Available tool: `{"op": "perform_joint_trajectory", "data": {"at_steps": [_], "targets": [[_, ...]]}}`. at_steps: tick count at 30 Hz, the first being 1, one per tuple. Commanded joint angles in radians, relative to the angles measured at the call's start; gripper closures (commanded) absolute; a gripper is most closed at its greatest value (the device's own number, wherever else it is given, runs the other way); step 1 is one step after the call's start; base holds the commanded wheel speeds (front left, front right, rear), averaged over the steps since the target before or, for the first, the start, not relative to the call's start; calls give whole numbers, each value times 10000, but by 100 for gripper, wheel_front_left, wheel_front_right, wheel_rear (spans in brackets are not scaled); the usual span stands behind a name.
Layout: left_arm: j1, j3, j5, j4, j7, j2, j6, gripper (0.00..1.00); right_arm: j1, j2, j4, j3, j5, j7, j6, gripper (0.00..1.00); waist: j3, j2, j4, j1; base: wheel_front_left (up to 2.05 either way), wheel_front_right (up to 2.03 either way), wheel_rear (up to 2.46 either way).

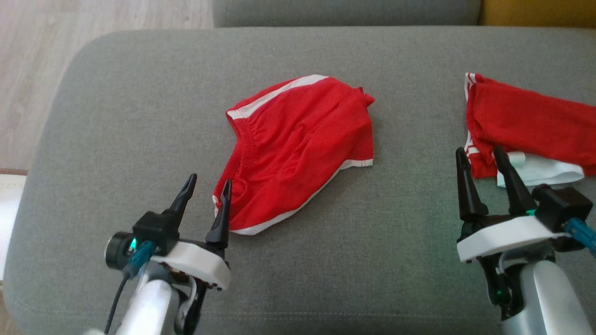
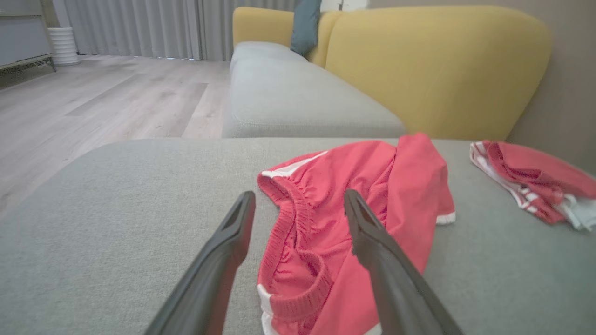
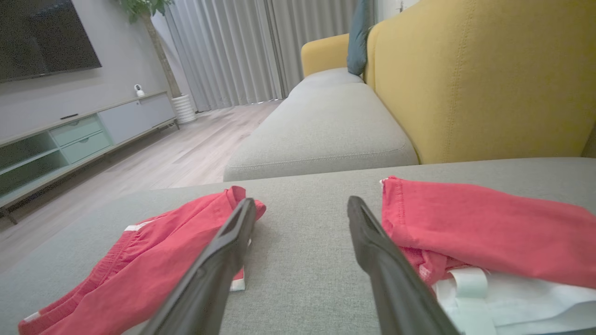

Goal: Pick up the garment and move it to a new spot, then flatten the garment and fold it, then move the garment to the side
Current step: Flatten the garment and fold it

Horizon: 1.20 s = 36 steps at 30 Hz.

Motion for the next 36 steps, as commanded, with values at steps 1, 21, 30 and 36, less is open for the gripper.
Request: {"op": "perform_joint_trajectory", "data": {"at_steps": [1,21,30,36], "targets": [[-688,222,236,118,-77,361,-153,0,-259,28,-551,149,-105,123,-7,0,205,0,-44,0,0,0,0],[-2740,-1382,1081,3025,403,2511,-1068,0,-216,38,-900,227,298,211,-7,0,1018,0,-314,0,0,0,0],[-2695,-2706,1171,2131,392,3506,-1104,0,-227,39,-632,164,482,102,-7,0,907,0,-216,0,0,0,0],[-3514,-5202,1413,2002,946,4762,-1108,0,-383,39,-488,233,574,68,-7,0,944,0,-216,0,0,0,0]]}}
